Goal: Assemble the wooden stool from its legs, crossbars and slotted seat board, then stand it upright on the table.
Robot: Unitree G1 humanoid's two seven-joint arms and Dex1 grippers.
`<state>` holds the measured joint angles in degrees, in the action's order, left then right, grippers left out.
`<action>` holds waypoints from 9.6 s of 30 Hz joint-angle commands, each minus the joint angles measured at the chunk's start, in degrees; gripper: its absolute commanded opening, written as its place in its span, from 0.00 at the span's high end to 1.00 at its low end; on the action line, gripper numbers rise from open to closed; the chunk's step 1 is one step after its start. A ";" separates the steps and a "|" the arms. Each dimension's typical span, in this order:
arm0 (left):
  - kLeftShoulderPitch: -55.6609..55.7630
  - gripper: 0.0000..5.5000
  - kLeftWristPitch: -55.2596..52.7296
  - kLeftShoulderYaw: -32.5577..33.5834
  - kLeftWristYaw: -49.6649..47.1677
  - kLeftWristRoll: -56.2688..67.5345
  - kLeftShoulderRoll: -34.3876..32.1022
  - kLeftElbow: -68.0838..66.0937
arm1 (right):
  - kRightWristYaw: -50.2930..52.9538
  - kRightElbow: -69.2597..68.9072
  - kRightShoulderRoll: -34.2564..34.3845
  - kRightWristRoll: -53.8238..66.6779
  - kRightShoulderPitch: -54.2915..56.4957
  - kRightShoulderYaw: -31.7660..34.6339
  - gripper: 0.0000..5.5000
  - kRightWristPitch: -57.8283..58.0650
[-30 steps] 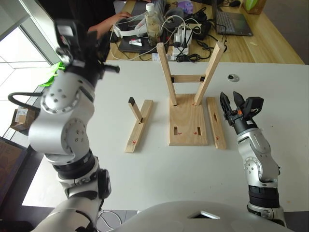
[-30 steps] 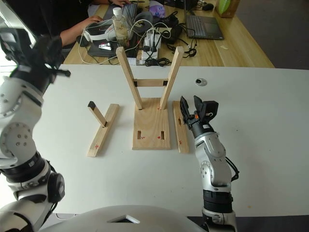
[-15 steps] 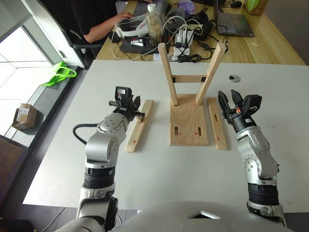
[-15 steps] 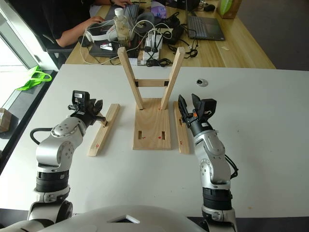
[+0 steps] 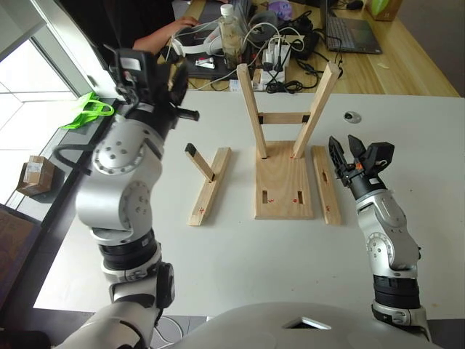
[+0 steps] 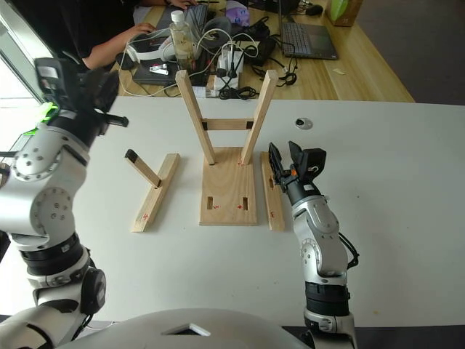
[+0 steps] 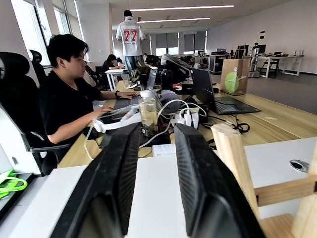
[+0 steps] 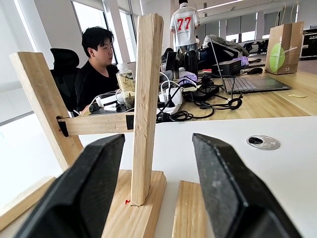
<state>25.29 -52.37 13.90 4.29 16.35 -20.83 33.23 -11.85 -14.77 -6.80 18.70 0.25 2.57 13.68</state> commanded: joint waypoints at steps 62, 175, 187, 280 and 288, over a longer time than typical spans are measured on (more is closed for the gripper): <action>-27.50 0.82 9.97 -11.94 8.05 -11.02 -8.42 -14.55 | 0.30 -1.13 -0.32 0.40 0.69 1.45 0.54 2.36; -31.84 0.60 25.25 -1.69 -6.36 -15.34 18.02 -2.38 | 22.88 -13.94 -18.63 65.18 -14.16 20.28 0.82 28.64; -31.38 0.60 25.32 -3.34 -8.77 -15.85 19.70 -3.03 | 22.58 -15.19 -18.87 52.69 -14.42 14.03 0.82 25.96; -29.92 0.60 25.86 -4.92 -10.96 -16.38 19.08 -4.22 | -13.57 -4.67 -29.96 23.92 4.00 7.71 0.82 28.69; -28.95 0.60 25.78 -5.23 -10.45 -16.29 18.45 -4.82 | -5.93 -3.09 -21.71 30.00 8.78 13.46 0.82 30.29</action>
<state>-4.40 -26.06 8.96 -6.40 0.47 -2.02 28.95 -20.28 -18.84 -30.62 45.57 6.95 13.18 42.33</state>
